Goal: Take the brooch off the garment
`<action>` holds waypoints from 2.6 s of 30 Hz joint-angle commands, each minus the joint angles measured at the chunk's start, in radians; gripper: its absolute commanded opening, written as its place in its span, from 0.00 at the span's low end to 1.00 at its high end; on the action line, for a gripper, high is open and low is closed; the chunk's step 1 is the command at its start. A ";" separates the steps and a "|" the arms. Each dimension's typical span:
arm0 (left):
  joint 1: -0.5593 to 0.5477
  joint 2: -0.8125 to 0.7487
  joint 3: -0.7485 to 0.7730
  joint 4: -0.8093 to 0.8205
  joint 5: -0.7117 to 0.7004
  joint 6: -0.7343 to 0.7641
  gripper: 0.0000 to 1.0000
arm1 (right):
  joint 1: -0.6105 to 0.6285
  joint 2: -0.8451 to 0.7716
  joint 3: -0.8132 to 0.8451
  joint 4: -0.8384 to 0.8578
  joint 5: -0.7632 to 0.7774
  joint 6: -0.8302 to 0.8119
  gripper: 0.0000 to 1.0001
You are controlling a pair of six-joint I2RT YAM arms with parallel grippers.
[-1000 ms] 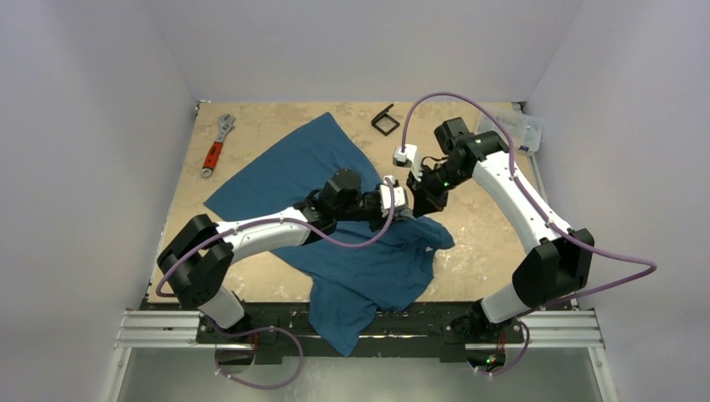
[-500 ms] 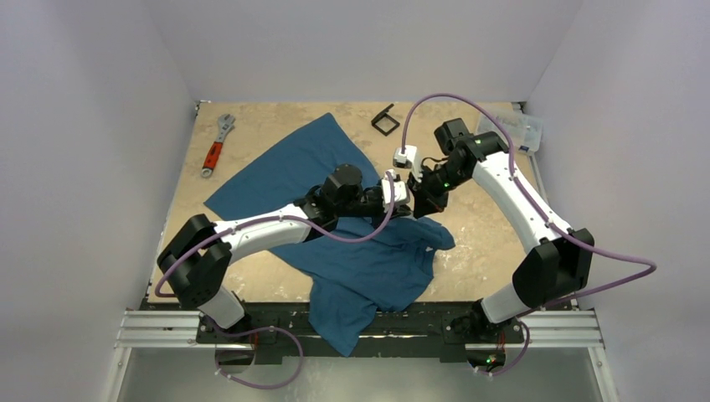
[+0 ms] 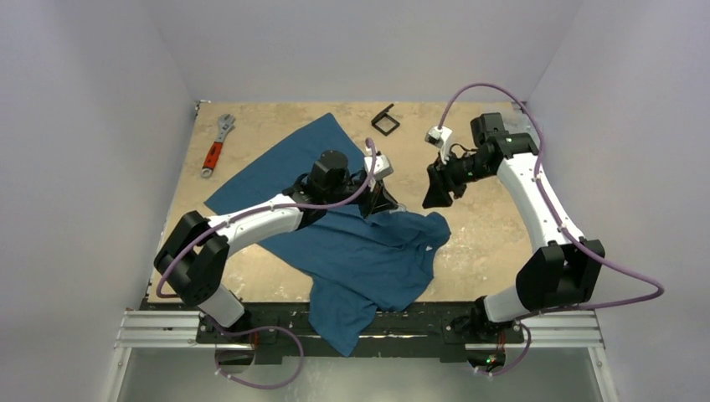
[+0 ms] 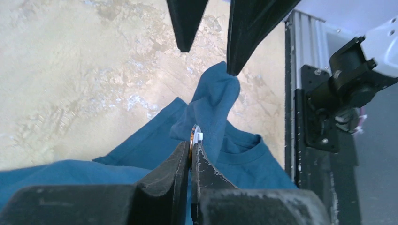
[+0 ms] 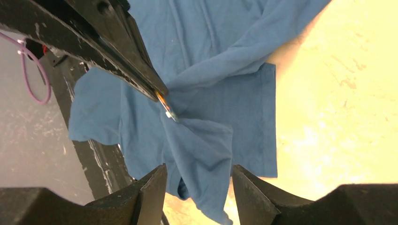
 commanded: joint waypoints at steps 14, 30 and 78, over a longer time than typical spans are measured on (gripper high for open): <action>0.091 -0.008 0.050 0.193 0.056 -0.547 0.00 | -0.034 -0.132 -0.344 0.408 -0.293 0.357 0.31; 0.067 0.065 0.090 0.270 -0.022 -0.737 0.00 | 0.009 -0.176 -0.353 0.470 -0.358 0.422 0.18; 0.059 0.036 0.128 0.406 0.192 -0.712 0.00 | -0.097 -0.135 -0.163 0.168 -0.375 0.134 0.26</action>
